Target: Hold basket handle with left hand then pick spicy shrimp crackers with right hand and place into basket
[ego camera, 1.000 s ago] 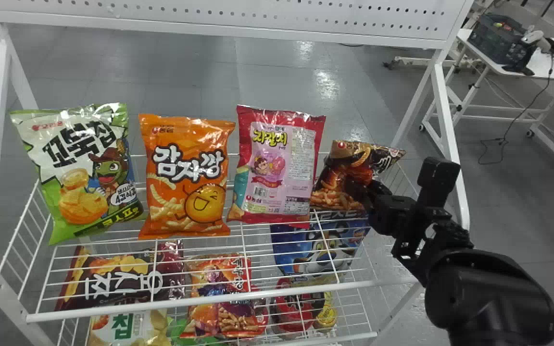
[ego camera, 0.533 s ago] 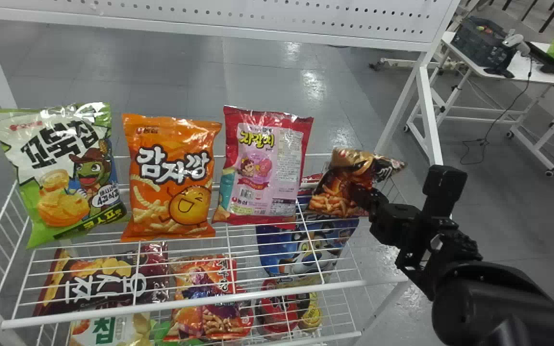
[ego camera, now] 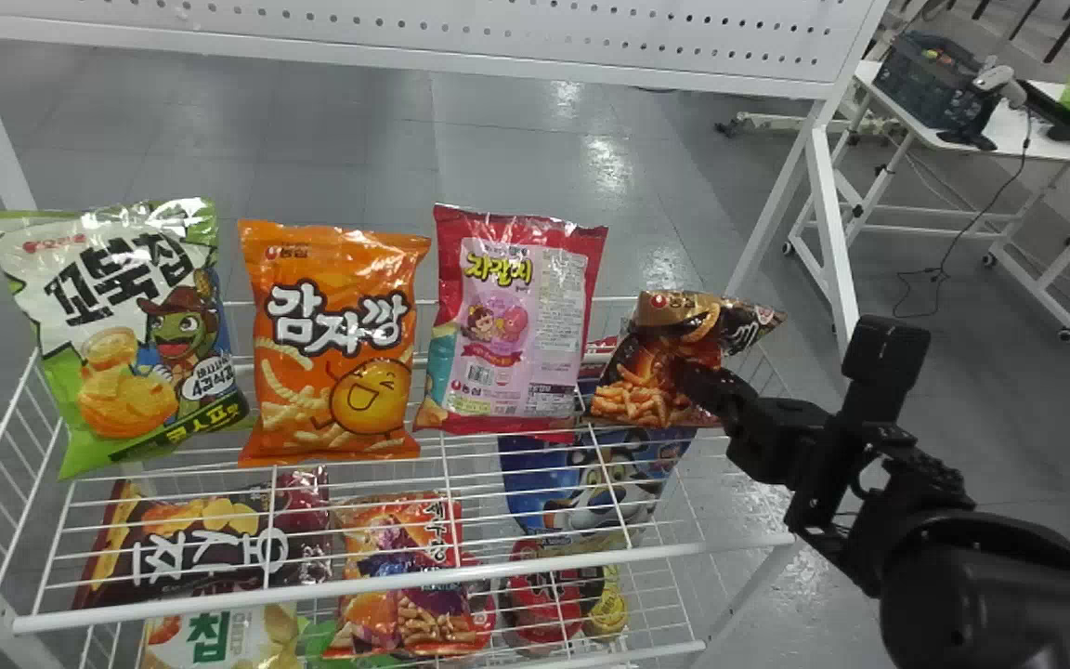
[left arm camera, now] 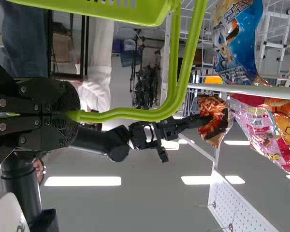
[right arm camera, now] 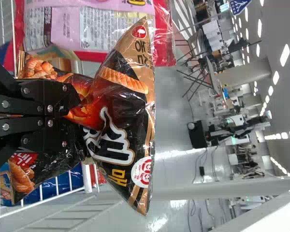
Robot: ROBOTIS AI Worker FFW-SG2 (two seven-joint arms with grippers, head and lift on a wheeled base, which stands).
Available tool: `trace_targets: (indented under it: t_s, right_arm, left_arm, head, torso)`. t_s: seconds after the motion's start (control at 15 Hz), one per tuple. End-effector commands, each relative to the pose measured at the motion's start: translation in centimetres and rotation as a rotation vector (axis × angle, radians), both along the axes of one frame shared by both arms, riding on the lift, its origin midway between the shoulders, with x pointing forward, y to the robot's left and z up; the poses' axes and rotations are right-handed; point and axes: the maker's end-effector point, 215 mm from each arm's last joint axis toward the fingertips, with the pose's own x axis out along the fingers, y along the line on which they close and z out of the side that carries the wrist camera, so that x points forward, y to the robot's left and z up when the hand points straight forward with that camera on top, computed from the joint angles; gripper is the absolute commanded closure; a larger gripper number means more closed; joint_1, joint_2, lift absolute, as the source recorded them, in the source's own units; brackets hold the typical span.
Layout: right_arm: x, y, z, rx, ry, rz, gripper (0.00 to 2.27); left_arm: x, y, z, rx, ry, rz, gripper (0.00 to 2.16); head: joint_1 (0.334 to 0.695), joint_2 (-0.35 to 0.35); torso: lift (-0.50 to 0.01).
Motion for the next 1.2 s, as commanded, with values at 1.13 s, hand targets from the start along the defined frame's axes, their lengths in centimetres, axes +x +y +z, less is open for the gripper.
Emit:
trace_targets:
  t_s: [1.13]
  right_arm:
    - [-18.7, 6.9, 1.2, 0.305, 0.382, 0.24, 2.13]
  left_arm:
    - [0.1, -0.1, 0.7, -0.026, -0.013, 0.005, 2.14]
  head:
    - [0.695, -0.181]
  torso:
    - [-0.01]
